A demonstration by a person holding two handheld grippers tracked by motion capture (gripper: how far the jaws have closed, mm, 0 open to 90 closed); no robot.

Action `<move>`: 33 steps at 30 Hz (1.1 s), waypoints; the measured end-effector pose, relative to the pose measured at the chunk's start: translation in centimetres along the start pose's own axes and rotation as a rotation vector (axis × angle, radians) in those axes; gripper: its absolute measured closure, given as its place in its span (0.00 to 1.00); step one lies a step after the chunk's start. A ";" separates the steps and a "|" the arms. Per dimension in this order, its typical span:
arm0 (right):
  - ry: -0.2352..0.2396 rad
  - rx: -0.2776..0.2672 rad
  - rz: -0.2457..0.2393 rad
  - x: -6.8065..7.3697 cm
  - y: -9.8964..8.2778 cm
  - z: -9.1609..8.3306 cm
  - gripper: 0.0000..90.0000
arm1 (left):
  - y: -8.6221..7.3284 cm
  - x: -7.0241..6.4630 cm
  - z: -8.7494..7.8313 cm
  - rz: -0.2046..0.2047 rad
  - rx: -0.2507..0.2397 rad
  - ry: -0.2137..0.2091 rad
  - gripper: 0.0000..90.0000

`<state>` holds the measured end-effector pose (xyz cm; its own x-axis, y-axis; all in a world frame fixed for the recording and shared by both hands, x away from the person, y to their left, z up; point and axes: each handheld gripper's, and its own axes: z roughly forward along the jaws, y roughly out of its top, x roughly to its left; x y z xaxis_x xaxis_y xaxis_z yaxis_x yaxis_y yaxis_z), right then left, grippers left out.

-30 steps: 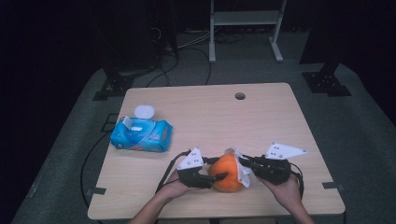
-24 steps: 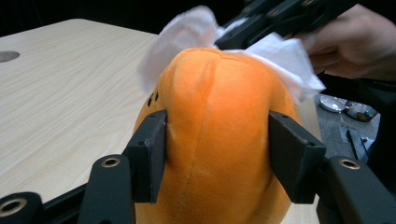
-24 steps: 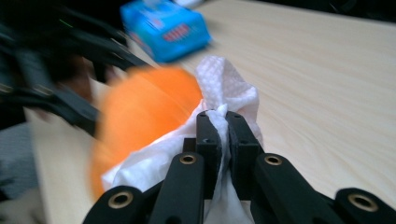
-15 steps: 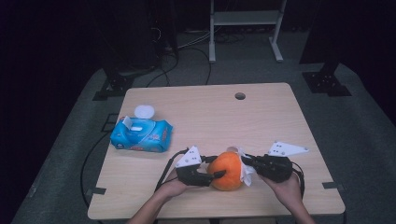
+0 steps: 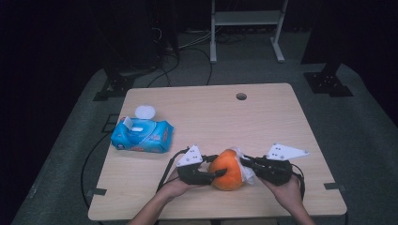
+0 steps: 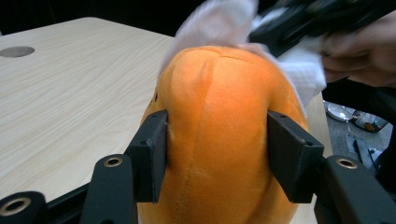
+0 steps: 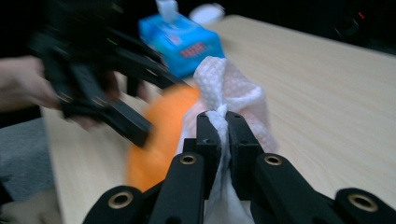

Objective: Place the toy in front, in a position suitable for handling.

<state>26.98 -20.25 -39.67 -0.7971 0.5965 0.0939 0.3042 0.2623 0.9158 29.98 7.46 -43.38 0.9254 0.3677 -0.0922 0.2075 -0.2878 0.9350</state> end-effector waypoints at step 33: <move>-0.089 0.012 -0.060 0.1 0.4 -0.4 0.94 | -0.5 -1.7 2.0 0.084 0.035 -0.035 0.40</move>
<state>26.87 -20.38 -39.11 -0.7647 0.6444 0.0037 0.2643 0.3085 0.9138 28.96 5.19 -44.35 0.9504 0.3099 -0.0266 0.1393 -0.3476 0.9272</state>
